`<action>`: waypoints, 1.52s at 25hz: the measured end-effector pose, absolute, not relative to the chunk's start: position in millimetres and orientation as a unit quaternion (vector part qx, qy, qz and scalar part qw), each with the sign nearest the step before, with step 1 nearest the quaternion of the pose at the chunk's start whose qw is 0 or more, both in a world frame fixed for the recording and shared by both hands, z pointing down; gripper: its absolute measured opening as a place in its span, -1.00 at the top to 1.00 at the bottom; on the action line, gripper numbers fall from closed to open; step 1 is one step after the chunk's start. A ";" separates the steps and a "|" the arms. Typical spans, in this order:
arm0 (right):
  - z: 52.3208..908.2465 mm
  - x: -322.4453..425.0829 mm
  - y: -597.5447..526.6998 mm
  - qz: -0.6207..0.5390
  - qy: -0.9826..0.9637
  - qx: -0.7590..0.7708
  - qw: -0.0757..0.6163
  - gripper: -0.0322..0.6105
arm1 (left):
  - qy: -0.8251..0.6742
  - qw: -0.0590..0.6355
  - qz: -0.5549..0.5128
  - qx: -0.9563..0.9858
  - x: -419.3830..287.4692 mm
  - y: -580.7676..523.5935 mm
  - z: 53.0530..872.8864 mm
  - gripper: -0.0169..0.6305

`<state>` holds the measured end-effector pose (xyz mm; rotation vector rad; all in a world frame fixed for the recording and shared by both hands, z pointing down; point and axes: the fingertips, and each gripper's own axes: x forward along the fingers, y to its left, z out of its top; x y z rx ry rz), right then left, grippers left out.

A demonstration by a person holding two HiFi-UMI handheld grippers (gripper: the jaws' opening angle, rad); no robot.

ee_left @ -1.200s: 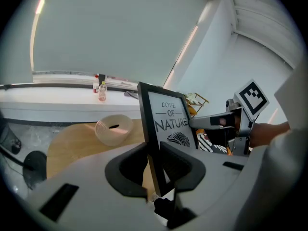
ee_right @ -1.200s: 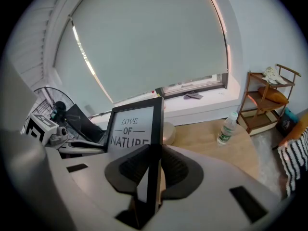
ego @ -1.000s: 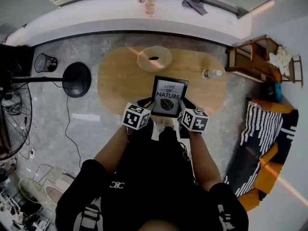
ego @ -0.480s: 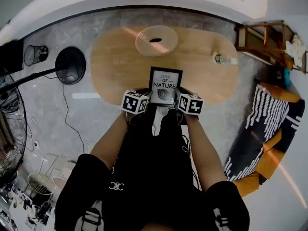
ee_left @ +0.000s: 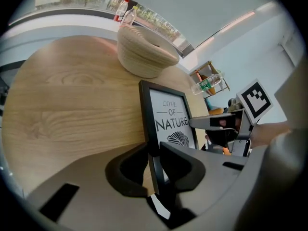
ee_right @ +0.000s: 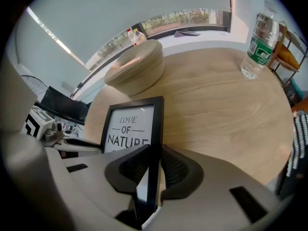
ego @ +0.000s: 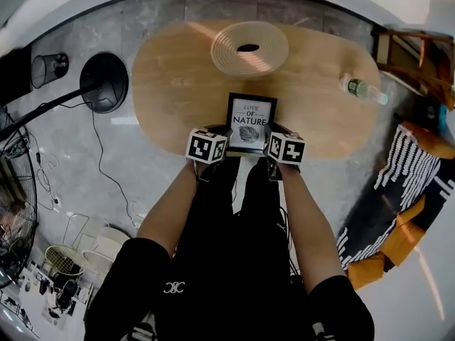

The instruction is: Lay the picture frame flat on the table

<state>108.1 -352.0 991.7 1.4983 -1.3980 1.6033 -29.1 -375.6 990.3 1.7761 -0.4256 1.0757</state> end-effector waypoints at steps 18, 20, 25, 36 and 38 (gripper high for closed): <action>1005.0 129.4 -345.1 0.571 -0.517 0.563 0.299 0.56 | -0.234 0.443 0.420 0.757 -29.2 -396.8 989.3 0.87; 975.7 133.3 -355.2 0.554 -0.536 0.573 0.278 0.59 | -0.247 0.428 0.404 0.770 -25.4 -401.0 958.8 0.87; 859.3 138.4 -384.8 0.477 -0.604 0.602 0.213 0.66 | -0.282 0.385 0.341 0.810 -6.4 -408.5 845.2 0.87; 560.1 167.9 -382.7 0.244 -0.726 0.636 0.094 0.85 | -0.405 0.197 0.200 0.870 24.2 -401.4 563.3 0.88; 518.0 175.0 -371.5 0.209 -0.743 0.630 0.087 0.86 | -0.426 0.155 0.188 0.872 24.5 -392.3 522.7 0.88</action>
